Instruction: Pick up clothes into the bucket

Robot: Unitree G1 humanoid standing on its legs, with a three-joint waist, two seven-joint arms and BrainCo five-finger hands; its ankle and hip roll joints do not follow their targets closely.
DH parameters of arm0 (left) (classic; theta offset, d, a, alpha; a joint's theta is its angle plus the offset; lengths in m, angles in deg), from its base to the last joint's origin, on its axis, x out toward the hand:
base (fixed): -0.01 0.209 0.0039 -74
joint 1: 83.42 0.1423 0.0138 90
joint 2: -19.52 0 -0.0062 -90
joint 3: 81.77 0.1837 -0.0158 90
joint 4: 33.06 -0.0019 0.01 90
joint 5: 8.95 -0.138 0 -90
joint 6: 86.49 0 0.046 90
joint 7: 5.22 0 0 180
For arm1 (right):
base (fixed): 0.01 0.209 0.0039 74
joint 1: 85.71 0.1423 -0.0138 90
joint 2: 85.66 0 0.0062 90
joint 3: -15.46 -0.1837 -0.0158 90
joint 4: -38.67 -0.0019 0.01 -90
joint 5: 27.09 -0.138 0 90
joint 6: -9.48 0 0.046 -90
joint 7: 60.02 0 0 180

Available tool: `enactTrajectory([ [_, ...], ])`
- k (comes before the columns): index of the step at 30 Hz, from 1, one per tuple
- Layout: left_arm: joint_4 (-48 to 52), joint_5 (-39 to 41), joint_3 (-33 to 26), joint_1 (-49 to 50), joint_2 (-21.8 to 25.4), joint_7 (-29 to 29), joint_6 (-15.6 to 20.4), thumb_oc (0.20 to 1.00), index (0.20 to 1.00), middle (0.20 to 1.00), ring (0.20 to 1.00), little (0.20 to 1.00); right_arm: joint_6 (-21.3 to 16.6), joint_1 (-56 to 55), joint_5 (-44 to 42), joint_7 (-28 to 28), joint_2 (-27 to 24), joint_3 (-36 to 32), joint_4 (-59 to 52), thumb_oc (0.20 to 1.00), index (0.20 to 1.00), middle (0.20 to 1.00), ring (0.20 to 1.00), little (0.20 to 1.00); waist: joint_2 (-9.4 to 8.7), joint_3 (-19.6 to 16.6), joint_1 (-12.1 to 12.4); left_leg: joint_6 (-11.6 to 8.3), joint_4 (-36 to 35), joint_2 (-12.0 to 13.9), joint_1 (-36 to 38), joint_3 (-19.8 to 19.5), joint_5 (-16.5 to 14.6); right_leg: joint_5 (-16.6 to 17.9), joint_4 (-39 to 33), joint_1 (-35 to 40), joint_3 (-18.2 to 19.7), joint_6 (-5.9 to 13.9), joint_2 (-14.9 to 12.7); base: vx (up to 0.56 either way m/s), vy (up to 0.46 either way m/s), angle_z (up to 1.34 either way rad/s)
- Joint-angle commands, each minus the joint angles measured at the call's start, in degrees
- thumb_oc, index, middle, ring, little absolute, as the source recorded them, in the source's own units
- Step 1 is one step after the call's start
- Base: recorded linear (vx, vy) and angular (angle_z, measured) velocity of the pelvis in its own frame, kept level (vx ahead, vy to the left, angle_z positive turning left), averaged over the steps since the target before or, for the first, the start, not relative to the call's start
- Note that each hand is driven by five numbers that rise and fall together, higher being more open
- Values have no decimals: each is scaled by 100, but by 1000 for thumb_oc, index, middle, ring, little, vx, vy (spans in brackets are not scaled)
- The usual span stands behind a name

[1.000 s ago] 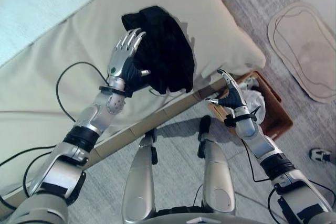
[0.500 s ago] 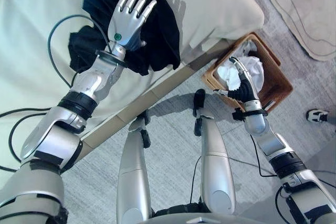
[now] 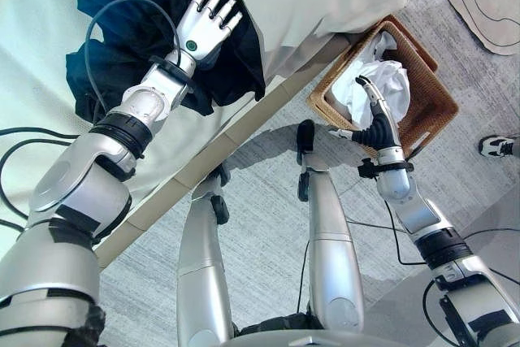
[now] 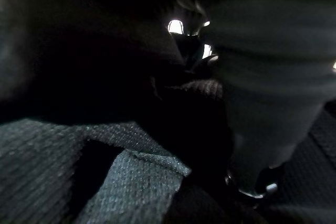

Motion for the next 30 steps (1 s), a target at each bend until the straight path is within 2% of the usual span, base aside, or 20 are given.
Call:
enactTrajectory([
  [1,-307,-109,-82,22,451,290,-15,1000,1000,1000,1000,1000,-167,-32,-138,114,-208,-73,-198,1000,1000,1000,1000,1000,90,-136,-17,216,205,-162,-53,28,-474,371,-445,123,111,397,105,-72,-5,3],
  [2,-305,-109,-82,22,448,290,-17,1000,1000,1000,1000,1000,-169,-35,-138,116,-210,-76,-200,1000,1000,1000,1000,1000,69,-99,-36,253,208,-167,-112,90,-328,508,-481,84,73,344,73,0,0,0],
  [3,-289,-77,-78,26,507,413,2,473,473,473,473,473,-163,-18,-138,83,-225,-87,-222,1000,1000,1000,1000,1000,76,-92,-23,257,217,-168,-114,89,-329,505,-480,95,68,337,78,0,0,0],
  [4,-338,-40,-89,27,519,470,6,238,238,238,238,238,-155,-21,-143,70,-227,-93,-215,1000,1000,1000,1000,1000,96,-129,8,217,213,-164,-56,17,-467,360,-440,136,93,386,109,0,-44,0],
  [5,-356,-13,-93,15,518,508,-11,200,200,200,200,200,-152,-29,-143,52,-240,-110,-219,1000,1000,1000,1000,1000,84,-99,-5,249,212,-172,-112,69,-319,484,-473,106,40,328,74,77,-41,5],
  [6,-359,24,-120,-5,526,555,-13,200,200,200,200,200,-139,-32,-139,28,-236,-123,-216,1000,1000,1000,1000,1000,105,-140,18,207,202,-172,-46,-9,-459,339,-436,155,64,377,108,-76,-32,3],
  [7,-350,25,-122,-5,524,563,-16,200,200,200,200,200,-139,-38,-139,27,-240,-129,-221,1000,1000,1000,1000,1000,89,-102,-2,243,203,-179,-104,48,-313,474,-472,119,21,323,75,3,-36,4],
  [19,-224,38,-372,247,486,483,11,200,200,200,200,200,-123,-25,-131,-64,-105,-28,17,1000,1000,1000,1000,1000,88,-292,101,156,-58,-186,287,-80,-193,427,-580,549,-141,291,83,-8,-15,3],
  [27,-73,148,-631,675,357,357,51,200,200,200,200,200,-61,51,-71,-47,-107,135,154,1000,1000,1000,1000,1000,138,-412,256,100,-575,-238,1208,-168,-66,429,-817,1404,-273,319,13,24,-21,7],
  [30,618,521,-1247,1222,229,189,152,200,200,200,200,200,-8,48,-90,-59,-2,189,387,1000,1000,1000,1000,1000,162,-531,438,75,-1036,-297,2037,-264,27,426,-1106,2245,-404,330,-46,94,-44,15],
])
